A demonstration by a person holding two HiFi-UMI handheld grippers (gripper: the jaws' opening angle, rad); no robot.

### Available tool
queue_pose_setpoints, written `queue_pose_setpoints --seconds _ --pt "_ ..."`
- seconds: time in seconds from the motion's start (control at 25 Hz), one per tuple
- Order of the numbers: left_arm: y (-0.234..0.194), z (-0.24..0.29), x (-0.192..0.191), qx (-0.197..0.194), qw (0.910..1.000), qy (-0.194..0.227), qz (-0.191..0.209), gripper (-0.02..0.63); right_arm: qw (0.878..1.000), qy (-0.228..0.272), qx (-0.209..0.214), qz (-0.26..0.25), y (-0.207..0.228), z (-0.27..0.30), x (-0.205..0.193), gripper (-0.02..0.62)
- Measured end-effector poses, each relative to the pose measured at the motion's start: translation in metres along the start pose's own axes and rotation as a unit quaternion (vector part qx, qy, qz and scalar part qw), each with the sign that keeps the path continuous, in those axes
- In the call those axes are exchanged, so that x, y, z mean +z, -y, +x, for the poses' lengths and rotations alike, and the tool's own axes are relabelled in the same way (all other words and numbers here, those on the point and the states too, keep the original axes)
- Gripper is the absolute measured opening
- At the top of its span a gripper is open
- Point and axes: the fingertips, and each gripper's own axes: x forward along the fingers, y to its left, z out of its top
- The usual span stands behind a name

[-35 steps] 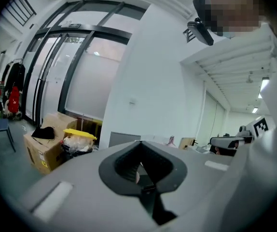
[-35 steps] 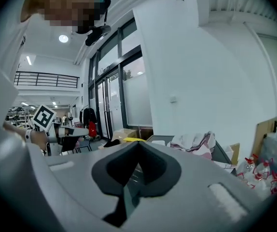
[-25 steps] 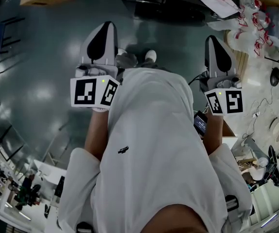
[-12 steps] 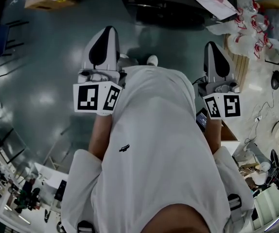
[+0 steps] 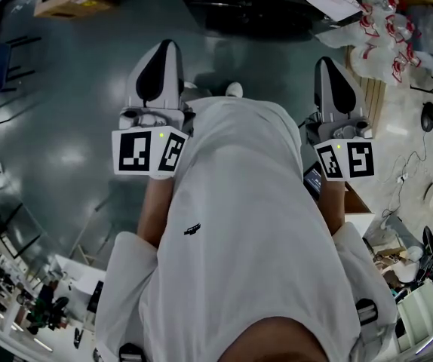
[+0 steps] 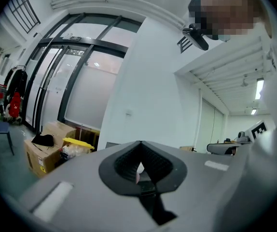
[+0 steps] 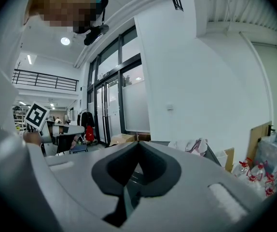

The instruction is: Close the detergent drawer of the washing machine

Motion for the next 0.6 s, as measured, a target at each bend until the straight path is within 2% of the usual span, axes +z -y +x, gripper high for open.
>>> queue_pose_setpoints --seconds 0.44,0.6 --pt "0.001 0.001 0.000 -0.006 1.0000 -0.007 -0.003 0.018 0.998 -0.010 0.065 -0.021 -0.030 -0.001 0.006 0.000" --pt "0.000 -0.001 0.002 -0.009 0.9999 -0.006 -0.005 0.018 0.997 -0.015 0.074 -0.026 -0.038 0.001 0.004 0.000"
